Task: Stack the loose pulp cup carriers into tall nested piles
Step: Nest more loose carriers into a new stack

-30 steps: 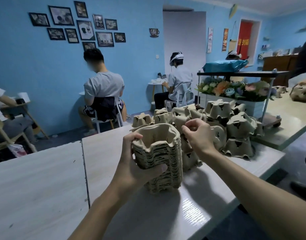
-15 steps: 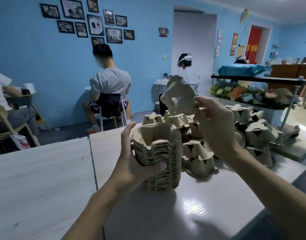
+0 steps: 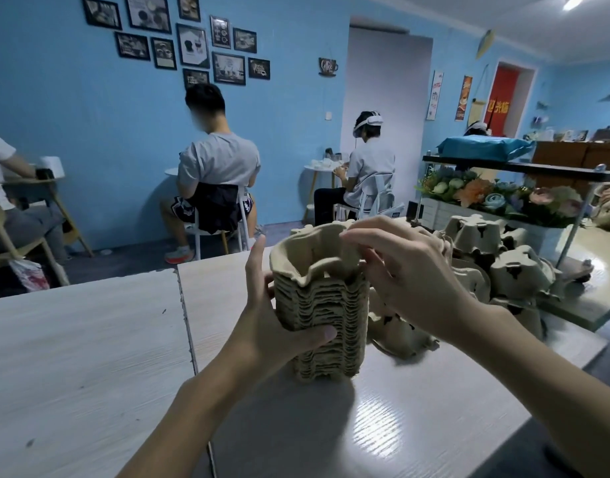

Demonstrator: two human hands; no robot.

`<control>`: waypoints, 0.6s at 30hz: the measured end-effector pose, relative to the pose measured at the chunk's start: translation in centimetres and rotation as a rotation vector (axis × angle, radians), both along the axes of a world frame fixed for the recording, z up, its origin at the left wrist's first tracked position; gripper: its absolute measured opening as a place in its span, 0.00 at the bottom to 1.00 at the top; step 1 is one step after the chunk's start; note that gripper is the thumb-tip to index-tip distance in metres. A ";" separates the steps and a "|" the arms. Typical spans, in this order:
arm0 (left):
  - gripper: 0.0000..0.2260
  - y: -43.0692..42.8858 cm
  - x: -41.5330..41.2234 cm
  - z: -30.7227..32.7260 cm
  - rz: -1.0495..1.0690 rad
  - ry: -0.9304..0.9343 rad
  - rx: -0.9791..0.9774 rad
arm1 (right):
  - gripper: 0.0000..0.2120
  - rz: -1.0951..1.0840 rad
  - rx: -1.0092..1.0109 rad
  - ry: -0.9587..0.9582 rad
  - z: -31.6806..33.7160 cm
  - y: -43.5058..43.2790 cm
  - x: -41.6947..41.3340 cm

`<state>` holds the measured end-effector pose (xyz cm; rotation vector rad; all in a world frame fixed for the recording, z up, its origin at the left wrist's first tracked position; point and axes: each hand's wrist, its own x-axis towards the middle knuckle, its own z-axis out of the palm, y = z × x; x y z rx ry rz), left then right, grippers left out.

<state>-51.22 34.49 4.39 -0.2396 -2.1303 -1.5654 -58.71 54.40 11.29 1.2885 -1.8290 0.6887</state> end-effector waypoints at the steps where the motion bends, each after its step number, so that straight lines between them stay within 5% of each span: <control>1: 0.56 -0.3 -0.2 -0.3 -0.008 0.006 -0.014 | 0.20 -0.001 -0.002 -0.011 -0.1 0.1 0.1; 5: 0.54 -0.4 0.3 -0.1 -0.133 -0.018 0.026 | 0.19 -0.100 -0.060 -0.227 -1.7 1.9 -1.2; 11: 0.42 -0.3 0.4 0.1 -0.095 -0.015 -0.017 | 0.18 -0.538 0.231 -0.589 -4.5 3.5 -4.3; 18: 0.39 -0.1 0.3 -0.1 -0.097 -0.017 0.022 | 0.22 -0.716 0.362 -0.587 -5.0 3.3 -5.3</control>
